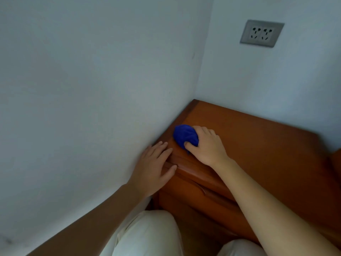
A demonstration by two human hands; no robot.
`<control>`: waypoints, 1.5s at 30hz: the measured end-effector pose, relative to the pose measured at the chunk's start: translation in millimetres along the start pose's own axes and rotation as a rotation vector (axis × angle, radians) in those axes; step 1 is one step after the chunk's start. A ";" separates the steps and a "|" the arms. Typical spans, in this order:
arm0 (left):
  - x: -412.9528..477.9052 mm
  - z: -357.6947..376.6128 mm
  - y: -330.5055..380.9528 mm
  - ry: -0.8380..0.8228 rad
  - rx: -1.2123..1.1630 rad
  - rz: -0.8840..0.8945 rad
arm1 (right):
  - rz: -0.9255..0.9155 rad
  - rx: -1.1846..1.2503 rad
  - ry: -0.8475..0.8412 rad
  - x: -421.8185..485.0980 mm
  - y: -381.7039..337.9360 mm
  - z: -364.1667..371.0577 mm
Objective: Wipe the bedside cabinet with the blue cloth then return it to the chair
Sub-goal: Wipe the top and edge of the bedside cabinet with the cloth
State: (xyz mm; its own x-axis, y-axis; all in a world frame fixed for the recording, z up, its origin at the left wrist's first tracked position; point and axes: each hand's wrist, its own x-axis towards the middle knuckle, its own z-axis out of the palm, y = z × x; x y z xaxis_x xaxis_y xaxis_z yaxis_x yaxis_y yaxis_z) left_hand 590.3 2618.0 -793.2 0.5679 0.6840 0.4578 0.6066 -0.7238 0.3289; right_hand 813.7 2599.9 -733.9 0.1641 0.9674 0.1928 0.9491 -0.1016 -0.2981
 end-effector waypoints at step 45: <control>65.7 14.4 11.0 0.103 0.022 0.060 | 0.068 -0.043 0.071 -0.4 26.9 -4.3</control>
State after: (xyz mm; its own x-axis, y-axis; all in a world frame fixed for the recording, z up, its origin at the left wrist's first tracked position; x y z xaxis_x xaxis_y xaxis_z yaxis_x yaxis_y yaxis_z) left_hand 642.3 2656.3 -771.4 0.5436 0.6259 0.5592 0.5859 -0.7601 0.2811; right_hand 840.2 2595.8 -737.9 0.2455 0.9393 0.2397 0.9456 -0.1775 -0.2728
